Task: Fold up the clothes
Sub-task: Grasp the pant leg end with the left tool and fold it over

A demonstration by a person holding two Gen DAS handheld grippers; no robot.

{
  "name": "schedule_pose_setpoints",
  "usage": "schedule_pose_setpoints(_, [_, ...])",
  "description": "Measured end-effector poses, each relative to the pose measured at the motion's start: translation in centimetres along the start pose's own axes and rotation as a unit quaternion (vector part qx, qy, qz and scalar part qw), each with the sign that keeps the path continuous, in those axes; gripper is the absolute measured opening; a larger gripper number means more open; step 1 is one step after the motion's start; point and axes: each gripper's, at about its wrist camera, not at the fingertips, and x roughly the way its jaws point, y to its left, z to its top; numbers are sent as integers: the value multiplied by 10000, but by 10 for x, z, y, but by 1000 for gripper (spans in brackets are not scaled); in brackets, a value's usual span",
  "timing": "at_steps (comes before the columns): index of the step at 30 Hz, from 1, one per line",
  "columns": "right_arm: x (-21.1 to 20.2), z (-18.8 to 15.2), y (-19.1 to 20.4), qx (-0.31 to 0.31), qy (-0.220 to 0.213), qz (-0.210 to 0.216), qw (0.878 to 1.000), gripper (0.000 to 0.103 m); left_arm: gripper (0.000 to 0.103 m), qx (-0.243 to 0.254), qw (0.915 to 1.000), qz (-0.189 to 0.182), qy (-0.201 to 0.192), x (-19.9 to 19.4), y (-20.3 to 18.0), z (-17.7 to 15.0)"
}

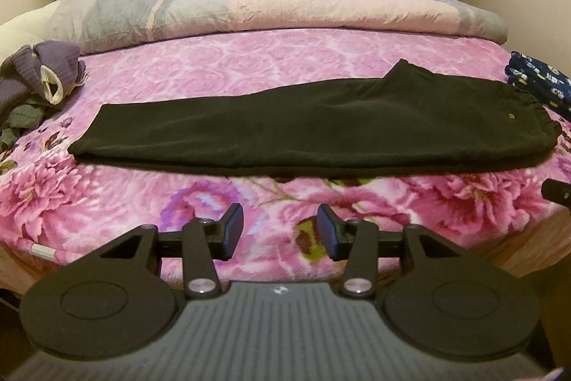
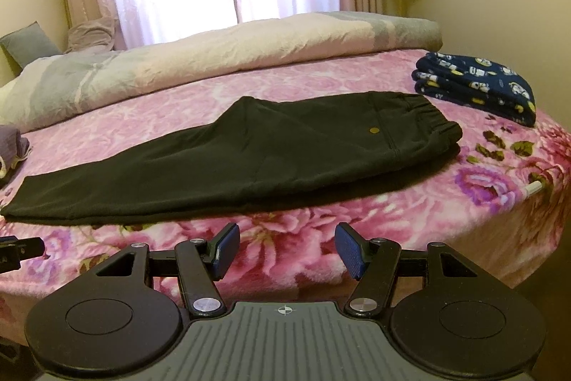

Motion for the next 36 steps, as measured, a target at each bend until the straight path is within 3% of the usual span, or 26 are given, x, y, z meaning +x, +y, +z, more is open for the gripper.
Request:
schedule_pose_setpoints(4, [7,3,-2,40,68,-1,10000,62,41,-644,9968,-434,187,16,27,0])
schedule_pose_setpoints(6, [15,4,-5,87,146,-27,9999,62,41,-1513,9854,-742,228,32,60,-2])
schedule_pose_setpoints(10, [33,9,-11,132,366,-87,9992,62,41,-3212,9391,-1203,231,65,129,-8])
schedule_pose_setpoints(18, [73,24,-25,267,718,-274,9967,62,40,-5021,8637,-403,-174,118,222,-12])
schedule_pose_setpoints(22, [92,32,-28,293,840,-302,9956,62,38,-5464,8369,-249,-196,141,237,-15])
schedule_pose_setpoints(24, [100,35,-29,278,891,-319,9951,62,38,-5609,8269,-255,-305,145,237,-17])
schedule_pose_setpoints(28, [112,44,-32,260,916,-345,9949,62,38,-5744,8168,-242,-477,153,237,-16])
schedule_pose_setpoints(35, [124,56,-37,253,878,-338,9952,62,35,-6084,7887,-349,-814,164,240,-18])
schedule_pose_setpoints(36, [125,57,-38,258,897,-340,9951,62,31,-6071,7900,-308,-803,165,239,-18])
